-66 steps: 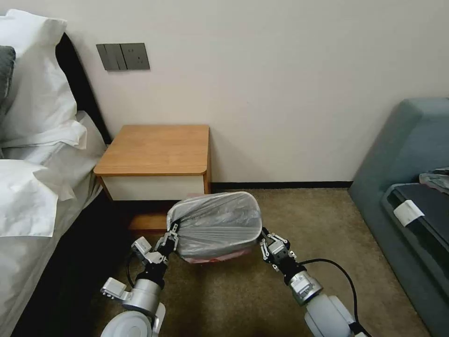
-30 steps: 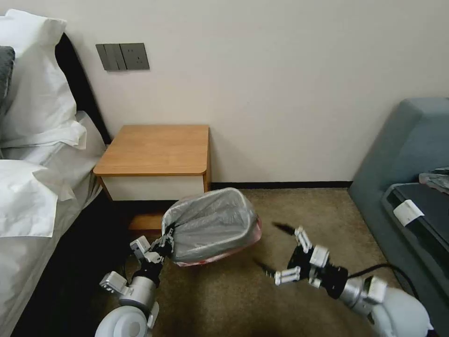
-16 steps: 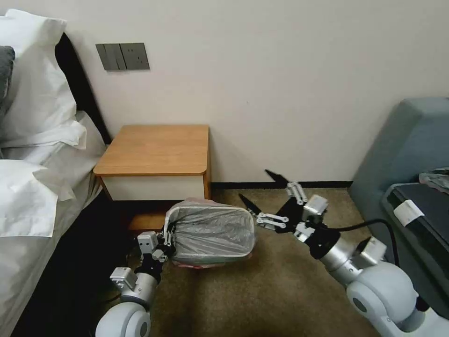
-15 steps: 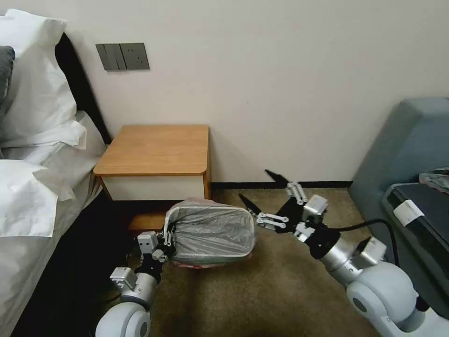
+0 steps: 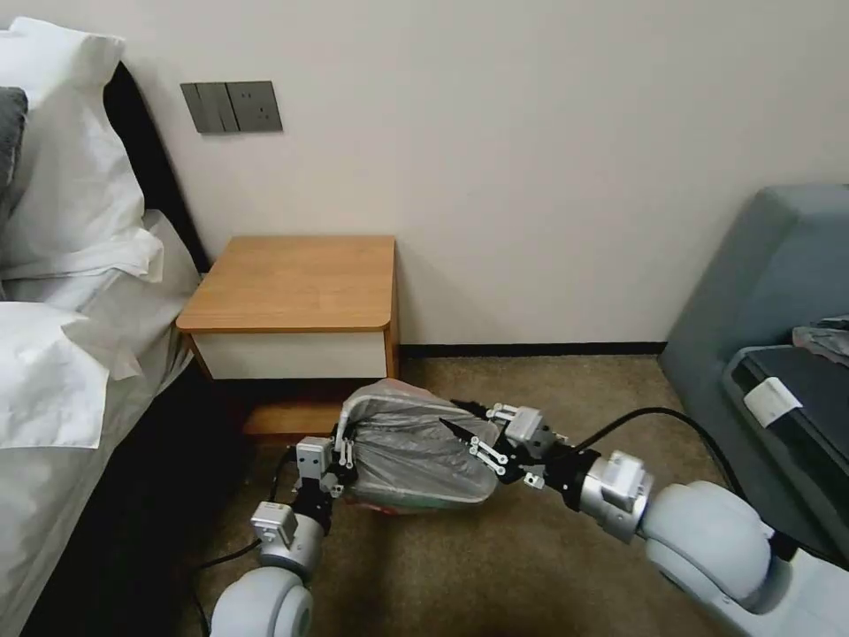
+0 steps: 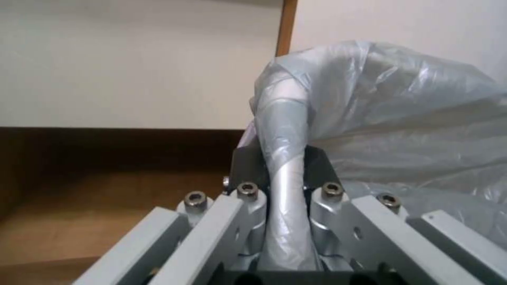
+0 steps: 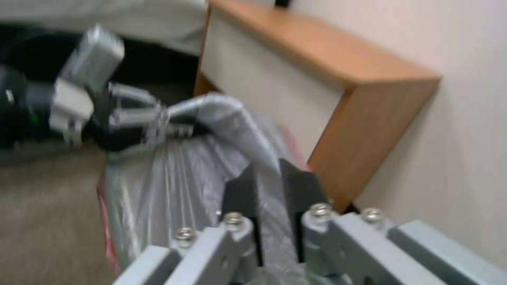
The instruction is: Pick up the garbage bag from the table and place it over the trash can.
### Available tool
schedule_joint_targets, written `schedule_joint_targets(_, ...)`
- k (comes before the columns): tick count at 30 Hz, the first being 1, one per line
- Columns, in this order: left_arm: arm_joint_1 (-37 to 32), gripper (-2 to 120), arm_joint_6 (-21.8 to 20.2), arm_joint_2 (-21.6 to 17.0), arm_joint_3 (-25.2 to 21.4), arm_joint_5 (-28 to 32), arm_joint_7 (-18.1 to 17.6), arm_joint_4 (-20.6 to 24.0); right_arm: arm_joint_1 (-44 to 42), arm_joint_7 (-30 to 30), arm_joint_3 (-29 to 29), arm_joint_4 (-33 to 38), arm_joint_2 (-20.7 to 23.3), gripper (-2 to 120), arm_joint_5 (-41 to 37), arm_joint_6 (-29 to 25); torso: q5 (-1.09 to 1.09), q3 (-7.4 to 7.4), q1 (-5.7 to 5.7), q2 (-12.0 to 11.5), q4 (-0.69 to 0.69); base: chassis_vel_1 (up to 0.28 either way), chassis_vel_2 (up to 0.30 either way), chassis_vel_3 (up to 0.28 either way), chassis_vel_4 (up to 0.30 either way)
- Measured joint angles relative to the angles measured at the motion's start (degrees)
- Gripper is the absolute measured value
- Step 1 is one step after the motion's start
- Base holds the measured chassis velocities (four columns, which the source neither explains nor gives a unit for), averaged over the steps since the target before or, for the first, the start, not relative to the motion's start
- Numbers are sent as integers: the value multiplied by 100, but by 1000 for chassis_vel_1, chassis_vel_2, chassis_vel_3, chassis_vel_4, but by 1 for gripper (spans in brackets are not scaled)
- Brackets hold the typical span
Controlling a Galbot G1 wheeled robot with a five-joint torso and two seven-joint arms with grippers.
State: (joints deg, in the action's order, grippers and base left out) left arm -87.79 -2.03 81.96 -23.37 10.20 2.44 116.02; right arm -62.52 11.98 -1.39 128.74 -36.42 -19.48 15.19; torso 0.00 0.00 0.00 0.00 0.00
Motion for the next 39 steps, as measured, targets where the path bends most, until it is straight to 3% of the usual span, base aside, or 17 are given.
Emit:
schedule_joint_targets(1, 0, 4, 0, 0, 0, 0, 0, 0, 0, 0, 0, 0, 0, 9, 0, 0, 0, 0, 0, 0, 0, 0, 0, 0, 0)
schedule_joint_targets(2, 5, 4, -17, 9, 23, -18, -2, -11, 154, 48, 168, -100, 5, 0, 11, 55, 0, 0, 0, 0, -1, 0, 0, 0, 0)
schedule_joint_targets(13, 132, 4, -62, 121, 153, -219, -66, -114, 1733, 260, 1705, -886, -12, 0, -28, 468, 0, 0, 0, 0, 0, 0, 0, 0, 0)
schedule_joint_targets(23, 117, 4, -73, 165, 62, -265, -178, -109, 3329, 352, 3416, -1922, -696, 0, -14, 635, -1, 0, 0, 0, 1, 0, 0, 0, 0)
schedule_joint_targets(39, -66, 4, -51, 251, 157, -428, -186, 113, 4094, 405, 4197, -3284, -1728, 0, 47, 615, 0, 0, 0, 0, 1, 0, 0, 0, 0)
